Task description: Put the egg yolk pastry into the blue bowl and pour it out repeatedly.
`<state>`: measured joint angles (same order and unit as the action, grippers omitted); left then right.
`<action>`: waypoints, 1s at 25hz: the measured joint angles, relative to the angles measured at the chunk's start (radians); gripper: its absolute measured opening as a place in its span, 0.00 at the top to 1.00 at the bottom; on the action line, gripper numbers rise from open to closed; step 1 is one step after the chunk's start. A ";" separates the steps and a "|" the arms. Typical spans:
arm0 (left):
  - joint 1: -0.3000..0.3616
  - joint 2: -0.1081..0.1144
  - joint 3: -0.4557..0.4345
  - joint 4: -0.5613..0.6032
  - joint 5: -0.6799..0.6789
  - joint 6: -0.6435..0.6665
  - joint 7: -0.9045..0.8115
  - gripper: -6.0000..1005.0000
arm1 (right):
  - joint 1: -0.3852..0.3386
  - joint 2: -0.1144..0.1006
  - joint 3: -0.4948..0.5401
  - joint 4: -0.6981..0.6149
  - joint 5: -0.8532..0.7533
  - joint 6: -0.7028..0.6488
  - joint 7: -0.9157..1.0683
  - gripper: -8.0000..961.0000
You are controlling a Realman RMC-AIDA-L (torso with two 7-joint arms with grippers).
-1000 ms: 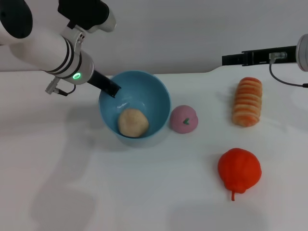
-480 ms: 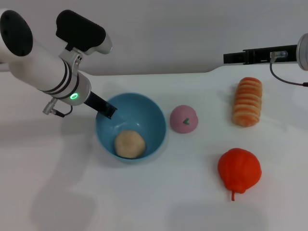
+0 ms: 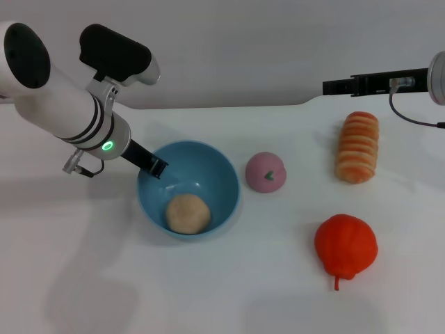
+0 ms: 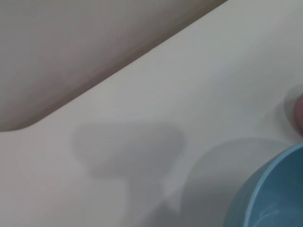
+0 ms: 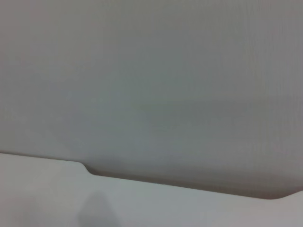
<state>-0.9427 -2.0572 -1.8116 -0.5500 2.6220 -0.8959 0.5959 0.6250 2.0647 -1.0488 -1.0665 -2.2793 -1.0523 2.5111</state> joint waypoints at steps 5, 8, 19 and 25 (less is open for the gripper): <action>0.000 0.000 0.005 0.001 0.002 0.007 -0.018 0.99 | 0.000 0.000 -0.003 0.013 0.000 0.009 0.000 0.50; 0.004 0.000 0.025 -0.012 0.002 0.008 -0.018 0.96 | 0.001 0.000 -0.004 0.021 -0.001 0.013 -0.015 0.50; 0.012 0.001 0.030 -0.065 0.013 0.023 -0.055 0.54 | -0.020 0.000 0.007 0.025 -0.001 0.045 -0.038 0.50; 0.063 0.000 0.033 -0.210 0.015 0.032 -0.085 0.40 | -0.034 0.000 0.008 0.020 -0.001 0.065 -0.050 0.50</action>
<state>-0.8798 -2.0574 -1.7787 -0.7598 2.6370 -0.8641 0.5106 0.5905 2.0648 -1.0412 -1.0462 -2.2800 -0.9872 2.4612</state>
